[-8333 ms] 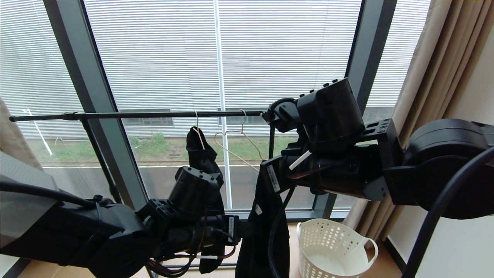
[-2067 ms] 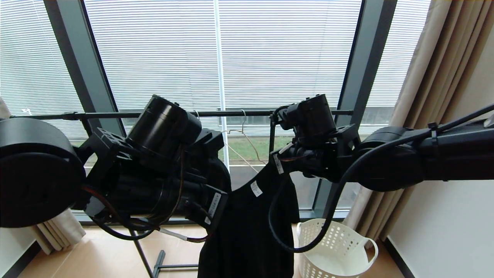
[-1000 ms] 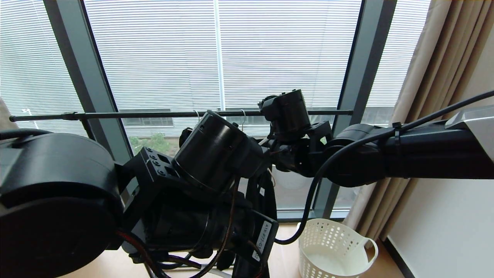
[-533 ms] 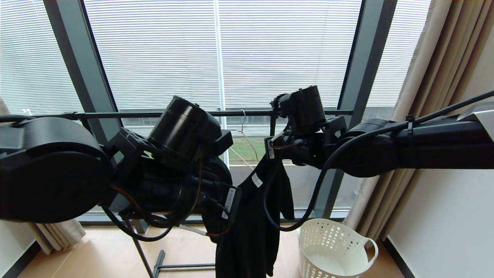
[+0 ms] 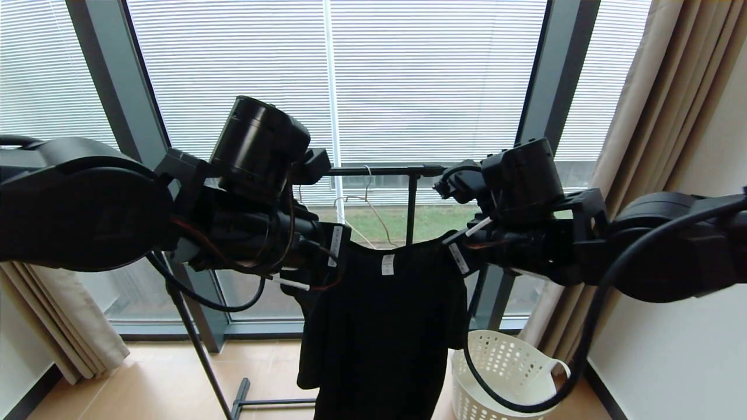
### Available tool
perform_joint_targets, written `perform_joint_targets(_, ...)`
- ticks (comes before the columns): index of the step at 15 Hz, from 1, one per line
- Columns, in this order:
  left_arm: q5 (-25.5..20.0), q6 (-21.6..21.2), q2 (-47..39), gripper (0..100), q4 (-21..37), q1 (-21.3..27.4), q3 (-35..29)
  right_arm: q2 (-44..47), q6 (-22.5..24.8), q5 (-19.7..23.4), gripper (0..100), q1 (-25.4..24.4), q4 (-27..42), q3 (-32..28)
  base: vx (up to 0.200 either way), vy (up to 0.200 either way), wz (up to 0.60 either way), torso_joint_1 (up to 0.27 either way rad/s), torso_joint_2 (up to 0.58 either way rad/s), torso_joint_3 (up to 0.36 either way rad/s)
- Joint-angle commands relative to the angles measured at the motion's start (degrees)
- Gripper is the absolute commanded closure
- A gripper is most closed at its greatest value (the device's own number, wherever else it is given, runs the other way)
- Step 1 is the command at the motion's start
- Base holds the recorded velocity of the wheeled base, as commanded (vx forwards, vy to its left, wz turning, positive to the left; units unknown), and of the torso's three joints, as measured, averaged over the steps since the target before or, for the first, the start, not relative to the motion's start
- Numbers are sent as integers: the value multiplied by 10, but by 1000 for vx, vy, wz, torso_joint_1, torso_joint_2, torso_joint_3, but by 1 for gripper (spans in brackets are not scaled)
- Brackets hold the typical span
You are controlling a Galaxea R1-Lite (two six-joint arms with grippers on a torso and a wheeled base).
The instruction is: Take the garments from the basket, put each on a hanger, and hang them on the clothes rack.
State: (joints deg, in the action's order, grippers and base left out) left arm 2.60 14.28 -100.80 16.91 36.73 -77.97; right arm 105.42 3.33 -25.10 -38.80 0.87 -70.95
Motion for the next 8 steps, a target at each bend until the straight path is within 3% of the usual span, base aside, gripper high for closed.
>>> perform_joint_targets(1, 5, 2, -40, 100, 1, -7, -37, -66, 18, -4, 100, -39, 0, 49, 0, 0, 0, 0, 0, 0)
perform_joint_targets(8, 5, 2, -60, 100, 1, -18, -102, -51, 22, -4, 100, -61, -2, 57, 0, 0, 0, 0, 0, 0)
